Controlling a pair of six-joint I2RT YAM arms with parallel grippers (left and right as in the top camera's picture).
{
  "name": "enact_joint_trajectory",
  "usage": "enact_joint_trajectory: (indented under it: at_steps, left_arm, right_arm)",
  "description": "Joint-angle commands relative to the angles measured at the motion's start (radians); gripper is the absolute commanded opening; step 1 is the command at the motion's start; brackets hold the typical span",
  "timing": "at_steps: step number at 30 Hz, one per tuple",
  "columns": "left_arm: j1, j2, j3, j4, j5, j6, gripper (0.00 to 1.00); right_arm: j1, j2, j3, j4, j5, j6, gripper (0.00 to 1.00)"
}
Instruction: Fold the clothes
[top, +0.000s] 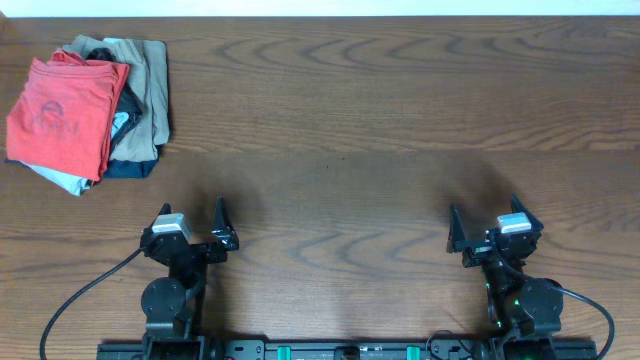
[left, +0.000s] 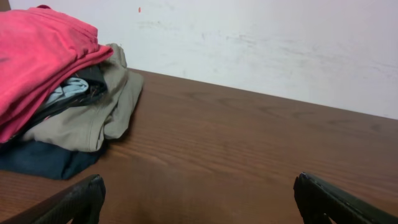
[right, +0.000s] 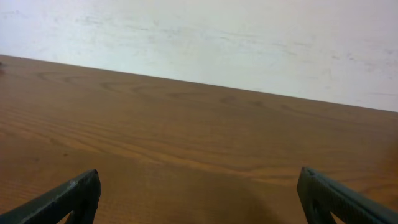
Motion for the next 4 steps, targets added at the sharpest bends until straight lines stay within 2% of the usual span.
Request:
enact_joint_trajectory:
  at_steps: [1,4]
  left_arm:
    - [0.005,-0.006,-0.014,-0.045,-0.013,0.013,0.98]
    - [0.005,-0.006,-0.014,-0.044,-0.013,0.013,0.98]
  right_arm:
    - [0.005,-0.005,-0.004,-0.001,-0.003,-0.013,0.99]
    - [0.005,-0.005,-0.004,-0.001,-0.003,-0.013,0.99]
